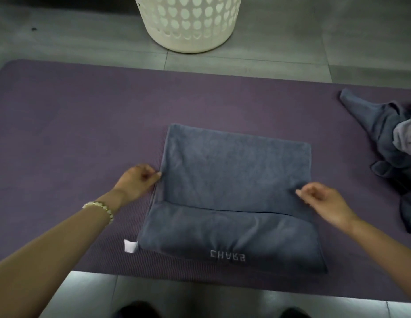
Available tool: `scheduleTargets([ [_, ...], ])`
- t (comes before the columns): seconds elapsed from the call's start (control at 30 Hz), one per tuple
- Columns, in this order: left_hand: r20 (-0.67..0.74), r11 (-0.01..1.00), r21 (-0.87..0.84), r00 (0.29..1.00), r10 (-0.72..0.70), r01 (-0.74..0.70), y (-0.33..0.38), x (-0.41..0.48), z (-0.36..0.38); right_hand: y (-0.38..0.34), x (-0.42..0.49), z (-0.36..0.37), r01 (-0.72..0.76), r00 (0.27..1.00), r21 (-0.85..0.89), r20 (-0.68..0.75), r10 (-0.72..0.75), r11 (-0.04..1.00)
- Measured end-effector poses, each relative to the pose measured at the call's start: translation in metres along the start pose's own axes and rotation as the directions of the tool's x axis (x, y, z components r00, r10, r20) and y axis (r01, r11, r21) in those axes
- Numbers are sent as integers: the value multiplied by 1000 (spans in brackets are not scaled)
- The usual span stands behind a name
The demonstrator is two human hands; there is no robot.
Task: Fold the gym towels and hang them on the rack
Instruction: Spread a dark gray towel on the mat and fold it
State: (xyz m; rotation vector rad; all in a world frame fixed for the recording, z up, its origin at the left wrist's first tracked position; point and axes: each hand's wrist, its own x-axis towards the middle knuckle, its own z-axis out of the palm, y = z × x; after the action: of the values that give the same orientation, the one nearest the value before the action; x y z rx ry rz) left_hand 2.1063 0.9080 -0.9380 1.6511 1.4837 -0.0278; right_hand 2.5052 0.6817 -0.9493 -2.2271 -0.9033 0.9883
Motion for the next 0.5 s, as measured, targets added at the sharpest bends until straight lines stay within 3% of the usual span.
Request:
scheduleTargets([
  [0.07,-128,1000,-28,992,-14,10,1,5,10,1,9,3,-19,972,-66,-237,3,998],
  [0.13,-105,997,-46,993,-61,57,2,10,22,3,16,9,-122,947,-14,-300,112,992],
  [0.23,-102,988,-137,991,-82,68,3,13,36,4,20,18,-246,916,79,-307,259,966],
  [0.37,-241,950,-301,958,-156,79,-5,17,34,4,23,17,-269,923,43,-272,271,962],
  [0.5,-240,935,-344,955,-172,82,-1,27,28,-6,25,13,-279,908,122,-290,303,953],
])
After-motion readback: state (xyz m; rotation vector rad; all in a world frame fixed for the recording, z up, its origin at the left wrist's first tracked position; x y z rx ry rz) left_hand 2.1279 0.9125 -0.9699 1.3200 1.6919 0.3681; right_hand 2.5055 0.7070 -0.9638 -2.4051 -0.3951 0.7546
